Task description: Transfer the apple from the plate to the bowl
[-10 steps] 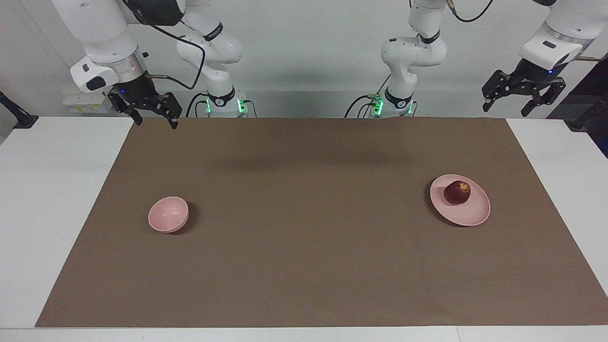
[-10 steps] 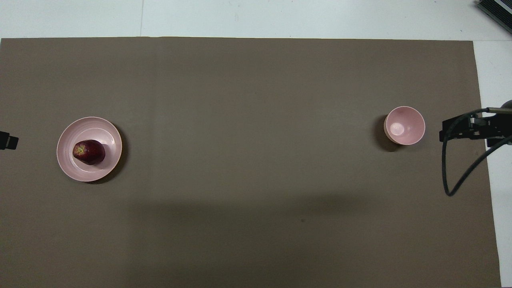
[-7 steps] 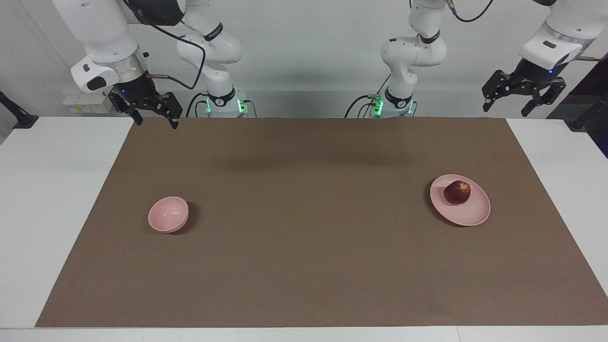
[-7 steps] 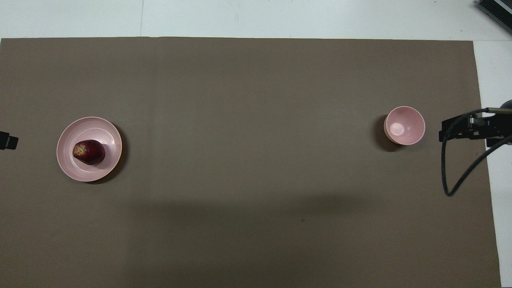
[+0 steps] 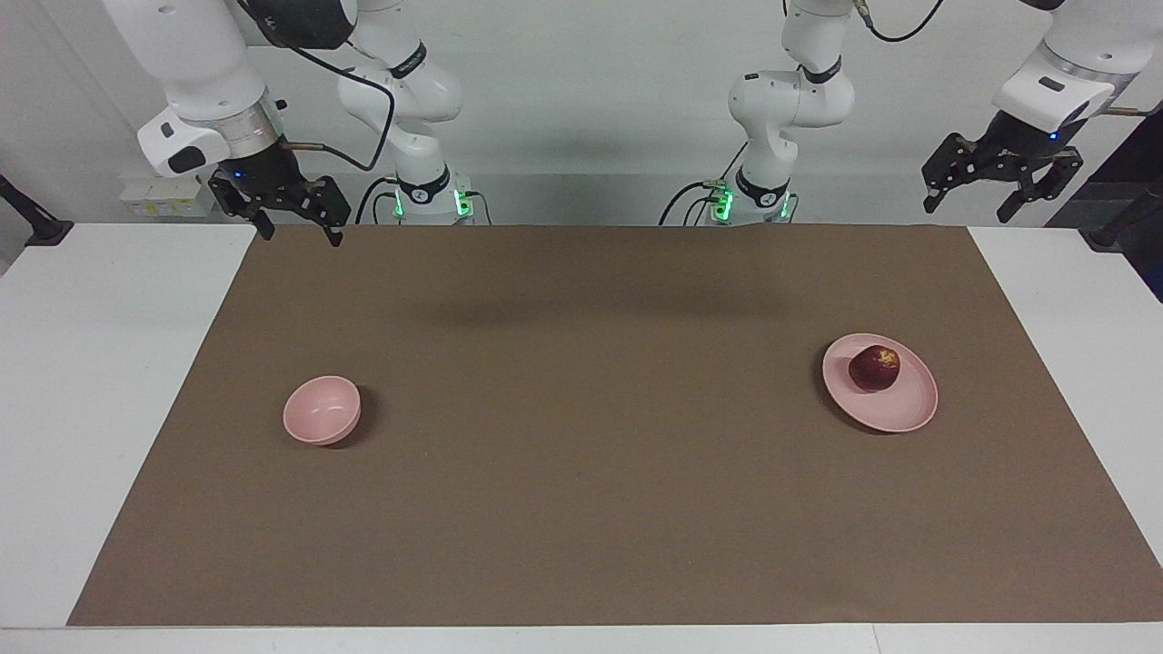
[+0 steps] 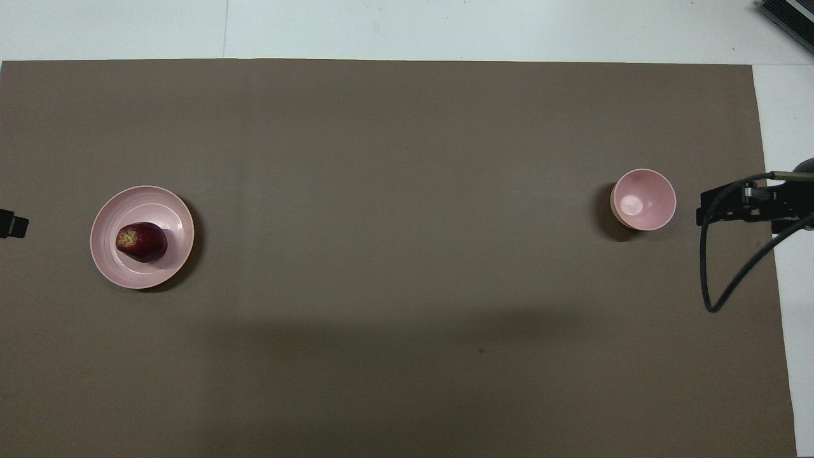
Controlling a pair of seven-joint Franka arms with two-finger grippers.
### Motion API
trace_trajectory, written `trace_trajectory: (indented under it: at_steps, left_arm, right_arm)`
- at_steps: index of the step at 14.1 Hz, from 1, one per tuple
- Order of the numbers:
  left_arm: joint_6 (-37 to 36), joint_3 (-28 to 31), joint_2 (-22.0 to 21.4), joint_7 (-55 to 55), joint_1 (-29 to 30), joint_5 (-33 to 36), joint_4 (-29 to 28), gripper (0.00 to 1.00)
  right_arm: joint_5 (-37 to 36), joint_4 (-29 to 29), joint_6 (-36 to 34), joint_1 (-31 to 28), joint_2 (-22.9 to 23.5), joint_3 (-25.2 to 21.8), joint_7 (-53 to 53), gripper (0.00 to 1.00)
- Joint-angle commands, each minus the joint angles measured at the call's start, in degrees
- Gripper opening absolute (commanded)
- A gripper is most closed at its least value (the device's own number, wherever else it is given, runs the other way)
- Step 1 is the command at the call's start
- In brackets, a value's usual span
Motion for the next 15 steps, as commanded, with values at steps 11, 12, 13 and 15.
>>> trace_trajectory:
  at_steps: [11, 12, 13, 15]
  left_arm:
    - [-0.61, 0.36, -0.29, -0.53, -0.75, -0.34, 0.55, 1.0]
    - [-0.62, 0.36, -0.29, -0.53, -0.75, -0.34, 0.55, 1.0]
    - [-0.62, 0.36, -0.29, -0.53, -0.75, -0.34, 0.55, 1.0]
    - [-1.05, 0.36, -0.46, -0.53, -0.75, -0.34, 0.55, 1.0]
  right_arm:
    - [1.85, 0.85, -1.21, -0.46, 0.25, 0.39, -1.15, 1.0]
    - [1.85, 0.85, -1.13, -0.37, 0.25, 0.39, -1.15, 1.0]
    - [1.76, 0.85, -0.87, -0.37, 0.34, 0.39, -1.15, 1.0]
    - [1.85, 0.85, -0.95, -0.46, 0.25, 0.39, -1.07, 1.0]
